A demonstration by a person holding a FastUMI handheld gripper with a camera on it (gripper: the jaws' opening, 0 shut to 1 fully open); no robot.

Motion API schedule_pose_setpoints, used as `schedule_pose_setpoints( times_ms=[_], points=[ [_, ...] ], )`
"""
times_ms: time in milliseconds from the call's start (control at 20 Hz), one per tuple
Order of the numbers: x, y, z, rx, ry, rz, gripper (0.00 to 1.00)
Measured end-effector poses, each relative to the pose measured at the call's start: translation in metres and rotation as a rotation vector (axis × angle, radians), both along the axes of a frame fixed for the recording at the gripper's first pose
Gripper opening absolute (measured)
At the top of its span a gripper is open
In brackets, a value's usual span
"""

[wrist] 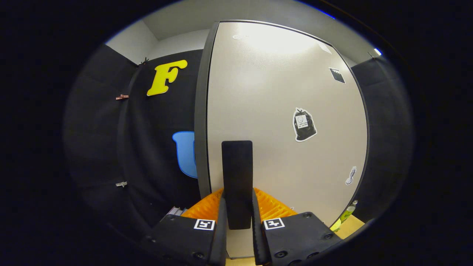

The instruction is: Open the shoe cabinet door, grab the shoes and put them into the shoe cabinet, then close the shoe cabinet door.

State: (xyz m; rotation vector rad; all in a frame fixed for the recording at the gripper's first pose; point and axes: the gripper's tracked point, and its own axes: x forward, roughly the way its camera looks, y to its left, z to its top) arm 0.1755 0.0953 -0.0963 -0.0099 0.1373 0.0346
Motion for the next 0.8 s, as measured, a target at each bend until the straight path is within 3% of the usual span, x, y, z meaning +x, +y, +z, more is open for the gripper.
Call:
schedule_pose_setpoints(
  times_ms=[150, 200, 800],
  points=[
    [-0.005, -0.002, 0.002, 0.008, 0.012, 0.013, 0.33],
    [-0.008, -0.001, 0.001, 0.015, 0.014, 0.018, 0.21],
    [-0.066, -0.019, 0.01, 0.053, 0.039, 0.07, 0.21]
  ],
)
